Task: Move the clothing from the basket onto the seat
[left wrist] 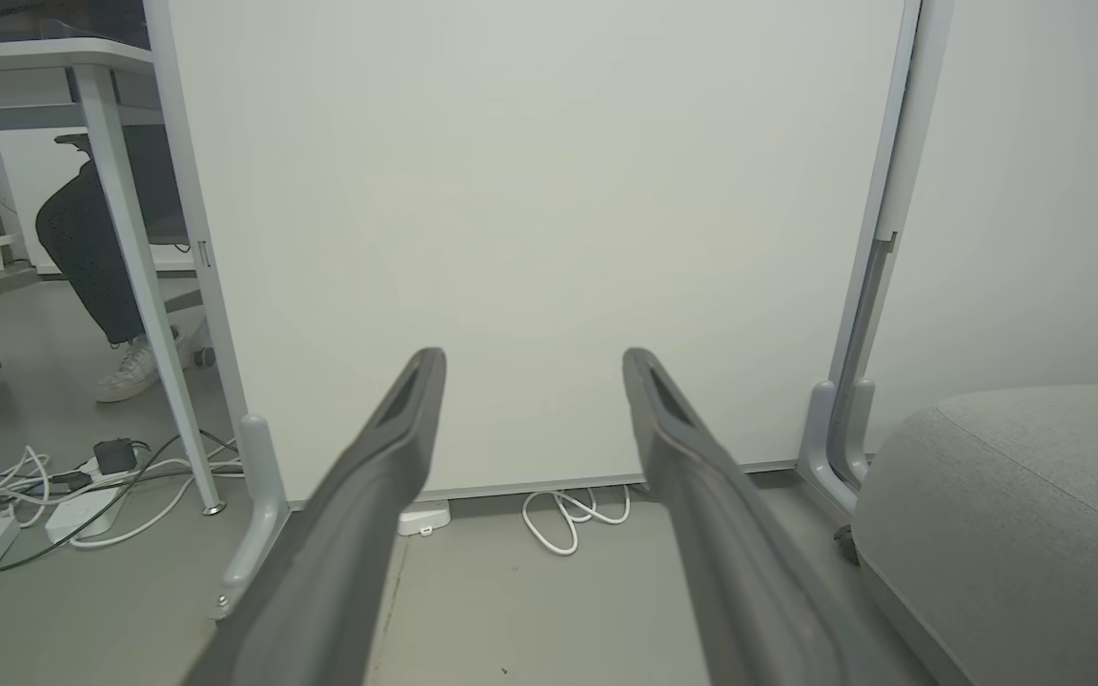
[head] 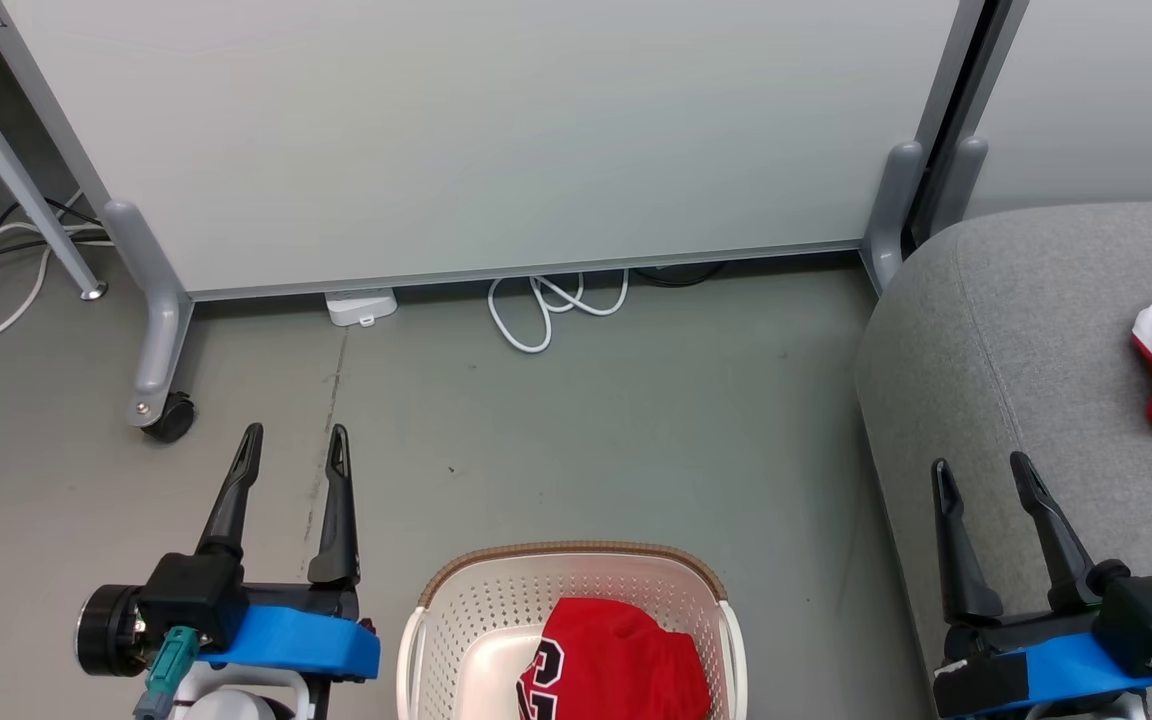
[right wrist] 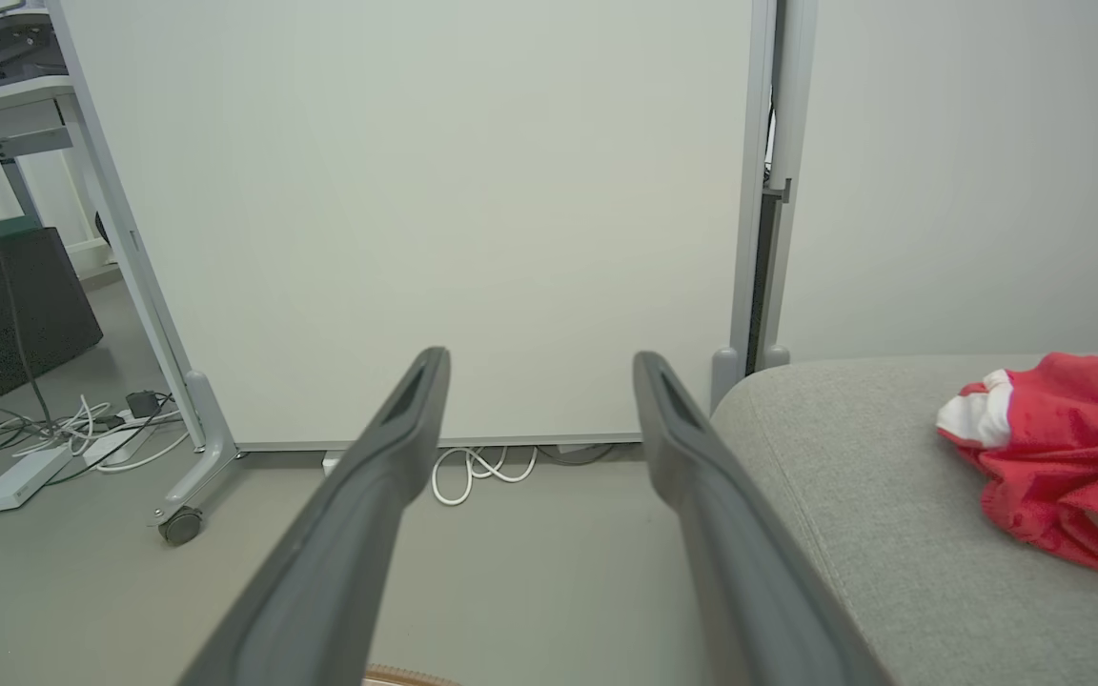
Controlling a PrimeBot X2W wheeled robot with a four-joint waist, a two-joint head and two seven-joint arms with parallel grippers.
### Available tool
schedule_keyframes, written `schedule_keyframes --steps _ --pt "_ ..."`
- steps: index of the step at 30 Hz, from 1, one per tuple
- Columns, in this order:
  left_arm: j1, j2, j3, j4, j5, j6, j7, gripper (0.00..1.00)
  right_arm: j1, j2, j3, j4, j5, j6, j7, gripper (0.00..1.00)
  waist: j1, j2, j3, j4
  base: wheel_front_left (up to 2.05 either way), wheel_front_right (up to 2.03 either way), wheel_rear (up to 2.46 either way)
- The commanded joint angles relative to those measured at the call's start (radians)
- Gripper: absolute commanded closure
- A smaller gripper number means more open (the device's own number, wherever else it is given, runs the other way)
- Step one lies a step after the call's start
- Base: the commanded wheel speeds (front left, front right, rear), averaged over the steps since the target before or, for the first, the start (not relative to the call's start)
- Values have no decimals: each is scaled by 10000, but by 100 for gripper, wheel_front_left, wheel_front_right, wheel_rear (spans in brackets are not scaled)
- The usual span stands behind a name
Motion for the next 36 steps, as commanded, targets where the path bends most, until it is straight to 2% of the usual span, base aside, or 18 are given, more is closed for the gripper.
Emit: schedule_keyframes --steps 1,10,18,28,36 --pt "-73 -18 21 27 66 -30 -28 0 36 27 -2 -36 64 5 -5 0 0 -1 34 -22 0 0 0" --pt "-781 -29 -397 593 -80 -169 -28 0 -419 22 -24 -152 -17 5 -5 0 0 -1 551 -251 0 0 0" --pt "-2251 54 -1259 2063 -157 -261 -28 0 -1171 21 -7 -428 -155 5 -5 0 0 -1 1791 -753 0 0 0" --pt "-4157 579 -3347 4439 -783 -235 -28 0 -2233 20 49 -765 -284 5 -5 0 0 -1 3717 -1379 0 0 0" --pt "-5628 646 -5078 6678 -1997 -235 -24 0 -2925 21 67 -1075 -450 5 -5 0 0 -1 5308 -1560 0 0 0"
